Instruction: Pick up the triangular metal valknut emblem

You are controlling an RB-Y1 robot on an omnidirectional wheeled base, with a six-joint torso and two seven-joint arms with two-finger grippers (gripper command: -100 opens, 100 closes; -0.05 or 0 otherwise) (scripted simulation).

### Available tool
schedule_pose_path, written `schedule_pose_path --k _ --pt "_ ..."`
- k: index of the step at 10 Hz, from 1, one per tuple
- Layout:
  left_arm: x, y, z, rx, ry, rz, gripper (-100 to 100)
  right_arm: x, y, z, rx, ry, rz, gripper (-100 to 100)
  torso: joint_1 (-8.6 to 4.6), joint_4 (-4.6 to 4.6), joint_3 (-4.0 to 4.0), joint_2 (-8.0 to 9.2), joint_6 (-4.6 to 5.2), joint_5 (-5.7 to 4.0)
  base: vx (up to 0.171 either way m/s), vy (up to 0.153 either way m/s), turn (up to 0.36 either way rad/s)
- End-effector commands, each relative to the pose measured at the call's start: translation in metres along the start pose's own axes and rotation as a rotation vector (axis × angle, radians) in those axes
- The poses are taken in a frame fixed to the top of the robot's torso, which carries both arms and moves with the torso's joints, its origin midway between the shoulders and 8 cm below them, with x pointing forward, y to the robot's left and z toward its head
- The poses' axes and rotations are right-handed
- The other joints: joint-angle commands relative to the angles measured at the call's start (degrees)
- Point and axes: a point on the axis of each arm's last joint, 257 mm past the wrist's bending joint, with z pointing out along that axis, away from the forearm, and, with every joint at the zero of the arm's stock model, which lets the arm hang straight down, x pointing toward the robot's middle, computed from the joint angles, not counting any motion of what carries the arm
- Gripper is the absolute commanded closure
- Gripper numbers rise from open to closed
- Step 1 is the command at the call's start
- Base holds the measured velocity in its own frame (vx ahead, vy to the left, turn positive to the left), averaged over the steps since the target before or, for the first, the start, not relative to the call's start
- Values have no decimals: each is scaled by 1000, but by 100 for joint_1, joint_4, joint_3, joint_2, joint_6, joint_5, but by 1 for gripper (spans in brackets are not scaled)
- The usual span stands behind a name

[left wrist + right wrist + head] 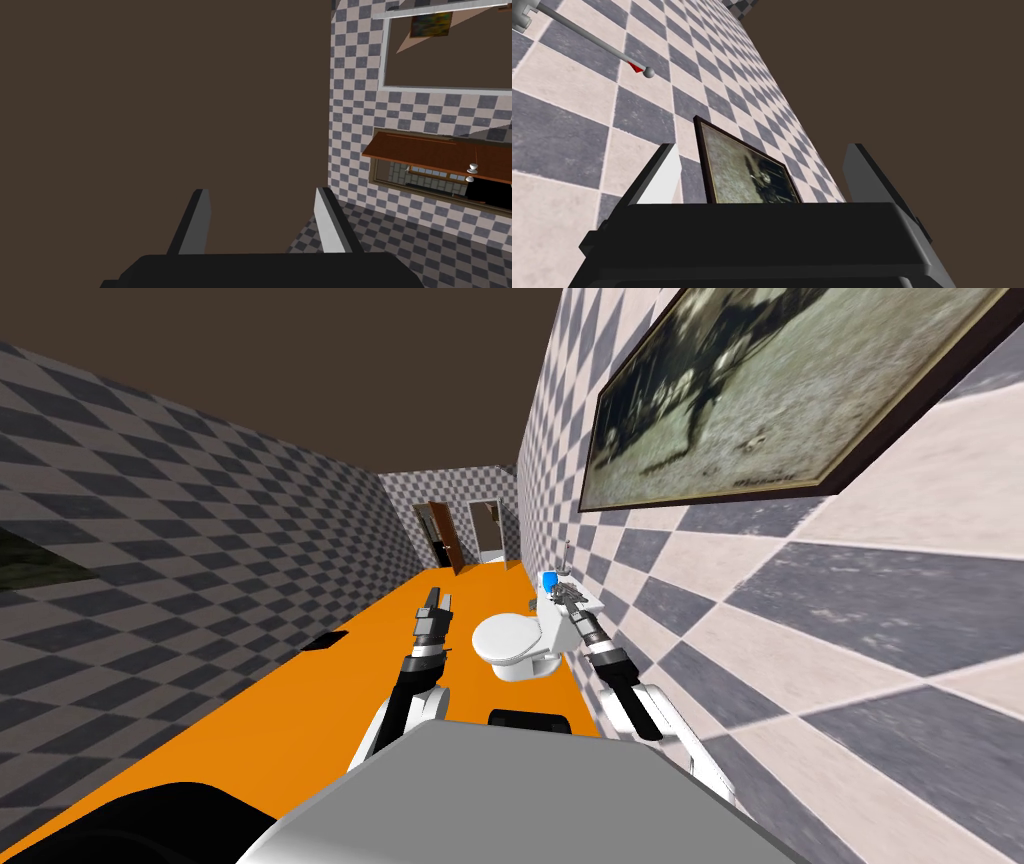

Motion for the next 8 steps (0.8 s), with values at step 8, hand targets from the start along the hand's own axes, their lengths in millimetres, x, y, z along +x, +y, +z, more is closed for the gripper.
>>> schedule_pose_path --k 8 --pt "0 0 0 0 0 0 0 59 -29 4 59 147 -309 -100 1 0 -1 -2 0 1 -1 33 -67"
